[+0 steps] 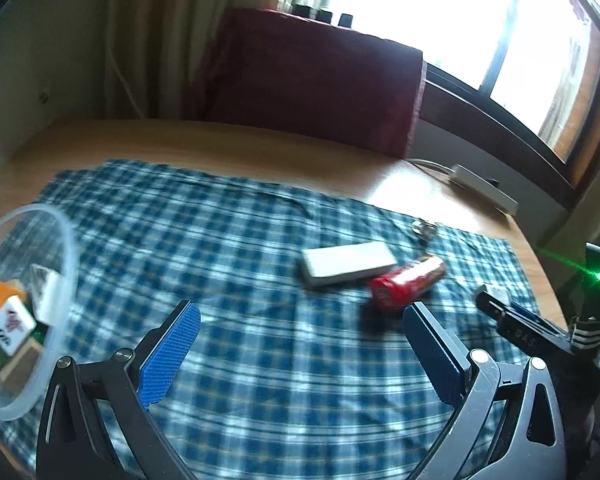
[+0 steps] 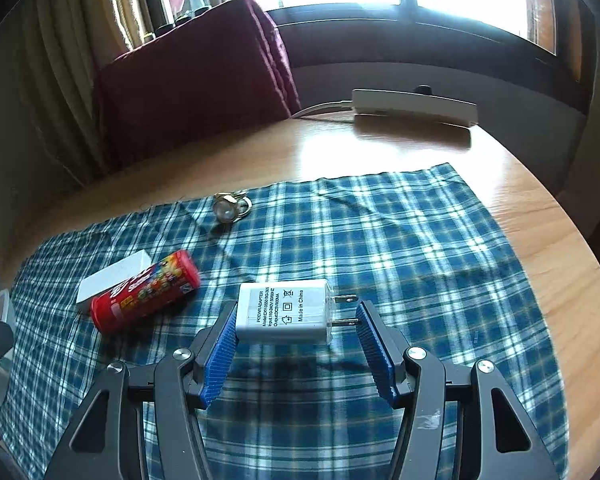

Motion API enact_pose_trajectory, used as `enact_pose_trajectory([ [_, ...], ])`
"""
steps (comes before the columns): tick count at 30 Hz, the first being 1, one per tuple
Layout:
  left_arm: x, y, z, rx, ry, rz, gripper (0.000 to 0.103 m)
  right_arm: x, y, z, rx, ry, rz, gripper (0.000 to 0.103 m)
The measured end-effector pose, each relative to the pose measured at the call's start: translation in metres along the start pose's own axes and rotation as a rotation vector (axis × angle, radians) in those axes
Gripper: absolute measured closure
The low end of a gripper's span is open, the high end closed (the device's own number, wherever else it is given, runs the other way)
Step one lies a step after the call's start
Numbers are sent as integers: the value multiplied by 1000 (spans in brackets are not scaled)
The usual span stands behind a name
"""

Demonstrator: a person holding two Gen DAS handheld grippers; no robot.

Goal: Organize rigid objects
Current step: 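Grasp the red Skittles tube with the left tool while the right tool holds the charger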

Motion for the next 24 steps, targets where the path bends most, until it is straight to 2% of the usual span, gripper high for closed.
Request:
enact_pose_trajectory([
  [13, 50, -51, 8, -149, 71, 40, 1, 22, 4, 4, 1, -15, 2, 42],
  [24, 86, -79, 12, -169, 98, 46, 1, 31, 9, 5, 8, -26, -3, 42],
])
Point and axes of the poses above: each gripper's, at about its wrist camera, not at the fingertips, and y roughly against the way its jaws point, x to its right, z to its underside, the point moved 9 cm from there along -y, roughly the way its jaws point, and after that the axes turned 10 degrees about y, right-handed, at the moved point
